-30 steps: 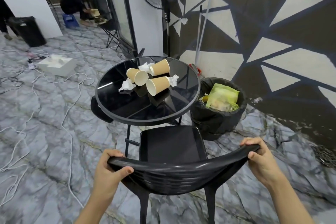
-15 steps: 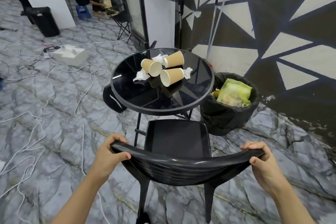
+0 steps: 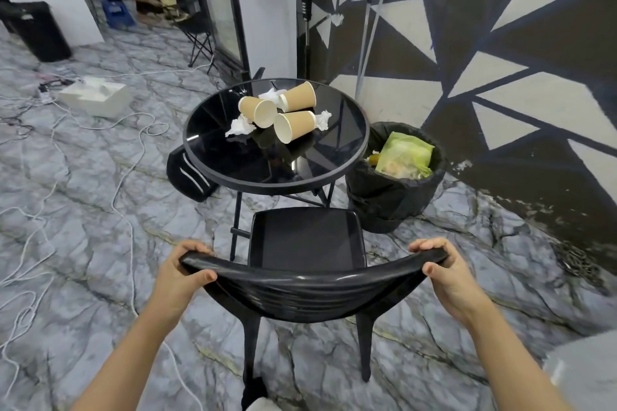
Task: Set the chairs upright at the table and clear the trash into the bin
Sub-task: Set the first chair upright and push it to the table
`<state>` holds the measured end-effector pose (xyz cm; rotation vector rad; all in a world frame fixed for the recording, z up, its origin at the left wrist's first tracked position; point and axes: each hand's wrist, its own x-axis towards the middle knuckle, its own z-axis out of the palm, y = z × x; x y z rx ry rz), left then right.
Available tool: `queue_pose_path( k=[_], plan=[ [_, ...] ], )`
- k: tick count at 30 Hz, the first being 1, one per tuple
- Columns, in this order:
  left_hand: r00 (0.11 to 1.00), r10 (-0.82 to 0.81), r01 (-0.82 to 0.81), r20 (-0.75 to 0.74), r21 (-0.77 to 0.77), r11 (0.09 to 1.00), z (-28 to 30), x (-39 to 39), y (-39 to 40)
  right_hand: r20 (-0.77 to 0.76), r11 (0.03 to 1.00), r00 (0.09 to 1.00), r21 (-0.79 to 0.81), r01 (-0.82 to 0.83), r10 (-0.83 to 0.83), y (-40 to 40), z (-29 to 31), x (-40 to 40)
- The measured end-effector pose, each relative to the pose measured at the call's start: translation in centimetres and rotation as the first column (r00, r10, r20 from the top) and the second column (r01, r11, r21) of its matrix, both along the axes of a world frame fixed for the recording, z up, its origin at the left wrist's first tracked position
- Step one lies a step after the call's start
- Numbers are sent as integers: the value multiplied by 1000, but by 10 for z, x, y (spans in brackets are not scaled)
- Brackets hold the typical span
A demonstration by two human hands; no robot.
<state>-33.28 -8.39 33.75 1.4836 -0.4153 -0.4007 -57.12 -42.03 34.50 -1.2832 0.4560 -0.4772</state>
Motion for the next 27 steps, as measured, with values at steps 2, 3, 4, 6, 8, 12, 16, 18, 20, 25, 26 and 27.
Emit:
queue_pose_path(
  k=[2,3,4,6,8,12,16,18,20,25,26,27],
  plan=[
    [1000,-10,10,-2,6,1000,1,1,1,-2,1000,1000,-7,3,-3,0,1,0],
    [1000,-16,16,-4,10,1000,1,1,2,-20,1000,1000,-13,-1,1,0,0,0],
    [1000,-20,20,-4,14,1000,1,2,2,-36,1000,999,-16,0,0,-1,-1,-1],
    [1000,-25,24,3,20,1000,0,2,3,-50,1000,999,-16,2,-3,2,0,-2],
    [999,-37,37,9,17,999,-2,2,4,-72,999,997,-26,23,-25,5,3,0],
    [996,-87,87,13,17,996,-4,6,8,-133,998,989,-27,56,-60,8,7,0],
    [988,-157,156,-3,106,982,-2,11,16,-248,999,969,-41,4,-14,13,21,-7],
    [978,-208,206,-5,165,964,3,18,20,-395,997,918,-49,-67,43,12,41,-10],
    [965,-258,244,34,226,943,10,31,28,-600,961,796,-171,-219,74,8,68,-11],
    [954,-280,222,110,370,902,30,78,71,-627,797,759,-542,-266,-173,53,123,68],
    [951,-279,204,131,412,888,33,87,79,-584,760,790,-595,-260,-188,71,125,98],
    [949,-274,176,159,455,873,36,97,87,-548,724,818,-634,-270,-174,91,125,127]
  ],
)
